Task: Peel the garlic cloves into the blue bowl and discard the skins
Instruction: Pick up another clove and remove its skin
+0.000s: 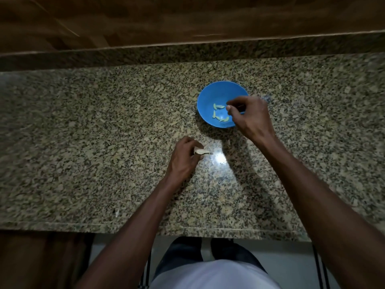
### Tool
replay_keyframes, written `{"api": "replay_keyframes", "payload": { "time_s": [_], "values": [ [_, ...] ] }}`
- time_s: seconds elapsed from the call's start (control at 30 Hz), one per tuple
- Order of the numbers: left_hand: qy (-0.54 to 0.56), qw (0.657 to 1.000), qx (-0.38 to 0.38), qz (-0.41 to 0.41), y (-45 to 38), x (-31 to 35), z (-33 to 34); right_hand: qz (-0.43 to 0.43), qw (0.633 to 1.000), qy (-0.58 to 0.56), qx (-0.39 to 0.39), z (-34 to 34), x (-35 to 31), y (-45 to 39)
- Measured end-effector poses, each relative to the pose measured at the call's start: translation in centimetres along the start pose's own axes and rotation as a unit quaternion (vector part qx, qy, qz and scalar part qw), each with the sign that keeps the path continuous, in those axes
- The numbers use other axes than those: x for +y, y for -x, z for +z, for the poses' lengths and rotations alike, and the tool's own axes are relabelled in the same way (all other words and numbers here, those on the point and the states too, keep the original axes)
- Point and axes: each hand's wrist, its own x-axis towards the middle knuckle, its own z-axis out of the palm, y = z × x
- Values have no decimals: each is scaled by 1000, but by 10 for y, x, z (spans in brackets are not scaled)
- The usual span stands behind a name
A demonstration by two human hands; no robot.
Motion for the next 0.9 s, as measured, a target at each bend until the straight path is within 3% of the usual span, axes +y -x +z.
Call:
{"api": "replay_keyframes", "payload": {
  "time_s": [0.13,0.23,0.37,0.63,0.9],
  "values": [
    [110,990,40,-74,13,8,-8,89,985,-142,-48,-1,4,59],
    [285,941,55,-171,29,23,-13,154,953,-234,-116,22,11,101],
    [383,895,74,-219,43,37,-14,184,904,-353,-158,51,10,116],
    [440,861,90,-240,44,45,-20,175,881,-416,-142,52,2,111],
    [436,863,32,-253,41,44,-26,163,888,-401,-154,50,12,108]
  ]
}}
